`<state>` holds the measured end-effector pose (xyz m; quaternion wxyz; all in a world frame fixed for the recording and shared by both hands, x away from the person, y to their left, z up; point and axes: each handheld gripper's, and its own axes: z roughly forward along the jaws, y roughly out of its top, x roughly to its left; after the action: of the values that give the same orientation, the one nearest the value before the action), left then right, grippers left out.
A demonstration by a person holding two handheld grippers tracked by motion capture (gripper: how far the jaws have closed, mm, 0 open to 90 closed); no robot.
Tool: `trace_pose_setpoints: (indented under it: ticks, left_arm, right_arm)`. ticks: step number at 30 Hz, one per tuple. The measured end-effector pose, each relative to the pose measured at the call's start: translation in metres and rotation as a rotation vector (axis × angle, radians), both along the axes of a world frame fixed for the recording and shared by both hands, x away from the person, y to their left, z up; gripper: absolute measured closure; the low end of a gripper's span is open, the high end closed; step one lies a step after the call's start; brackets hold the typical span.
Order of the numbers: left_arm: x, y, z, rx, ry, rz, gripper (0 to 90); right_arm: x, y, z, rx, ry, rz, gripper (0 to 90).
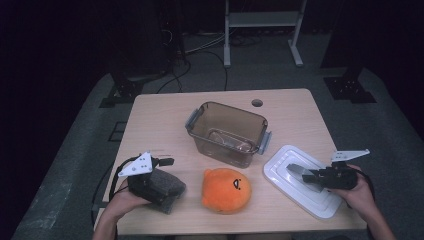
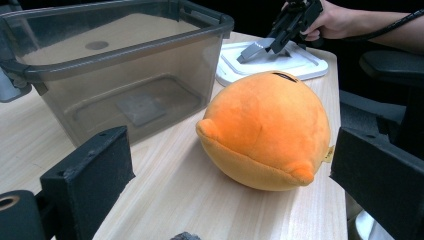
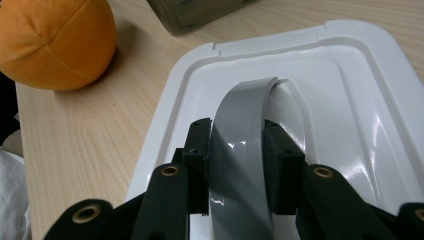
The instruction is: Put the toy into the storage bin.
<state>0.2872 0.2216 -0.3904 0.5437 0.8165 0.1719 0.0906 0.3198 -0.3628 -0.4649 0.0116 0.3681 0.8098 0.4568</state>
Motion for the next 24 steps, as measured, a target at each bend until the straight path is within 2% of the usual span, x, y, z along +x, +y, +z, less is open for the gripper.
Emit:
trace_pose_setpoints:
  ticks: [6,14,17,20,22,24]
  left_arm:
    - [0.000,0.001,0.000,0.000,-0.001,0.002,2.6]
    - [0.000,0.001,0.000,0.002,-0.002,0.002,2.6]
    - [0.000,0.002,0.000,0.006,-0.003,0.004,2.6]
    - [0.000,0.003,0.000,0.004,-0.003,0.007,2.6]
    - [0.000,0.004,0.000,0.005,-0.004,0.008,2.6]
    - [-0.001,0.004,0.001,0.005,-0.005,0.010,2.6]
  right_arm:
    - [-0.001,0.001,0.000,0.001,0.001,-0.004,66.4]
    - [-0.001,0.000,0.007,0.012,-0.031,-0.029,55.2]
    - [-0.001,0.002,0.017,0.014,-0.059,-0.041,48.4]
    - [-0.004,0.005,0.030,0.041,-0.087,-0.043,44.3]
    - [-0.007,0.010,0.041,0.059,-0.117,-0.028,42.0]
    - [-0.009,0.017,0.050,0.076,-0.122,-0.006,39.4]
